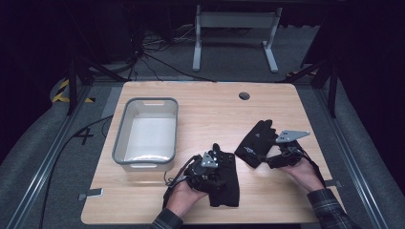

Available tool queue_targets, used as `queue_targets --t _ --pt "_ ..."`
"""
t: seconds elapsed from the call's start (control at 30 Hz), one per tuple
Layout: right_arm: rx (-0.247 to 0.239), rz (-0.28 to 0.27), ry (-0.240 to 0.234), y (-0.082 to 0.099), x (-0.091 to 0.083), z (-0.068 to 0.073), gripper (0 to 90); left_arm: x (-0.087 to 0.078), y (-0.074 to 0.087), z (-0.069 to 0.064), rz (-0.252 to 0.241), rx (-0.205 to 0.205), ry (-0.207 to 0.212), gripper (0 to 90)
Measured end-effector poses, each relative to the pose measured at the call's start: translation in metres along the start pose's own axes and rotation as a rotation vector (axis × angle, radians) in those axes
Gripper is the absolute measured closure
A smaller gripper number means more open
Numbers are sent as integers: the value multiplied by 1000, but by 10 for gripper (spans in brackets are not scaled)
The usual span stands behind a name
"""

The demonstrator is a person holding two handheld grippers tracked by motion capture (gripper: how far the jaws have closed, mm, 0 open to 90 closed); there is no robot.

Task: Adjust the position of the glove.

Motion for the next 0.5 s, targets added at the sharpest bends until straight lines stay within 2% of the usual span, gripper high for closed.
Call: queue_targets --t 0.27,0.33,0.5 --pt "-13 8 -17 -18 20 -10 150 3 -1 -2 18 12 -8 246" --pt "-14 1 -28 -19 26 -13 151 3 -2 -2 24 14 -13 234" --pt "-18 29 -17 -17 39 -16 146 5 -2 -3 22 9 -16 208"
Point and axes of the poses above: each handheld gripper's, and its own axes: x roughly forward along the jaws, y roughly out of its underside, z roughly to its left, the point moved 1 cm from there along x, roughly forward along the jaws, and after that the axes turned 14 degrees about z, right-handed, at the moved point
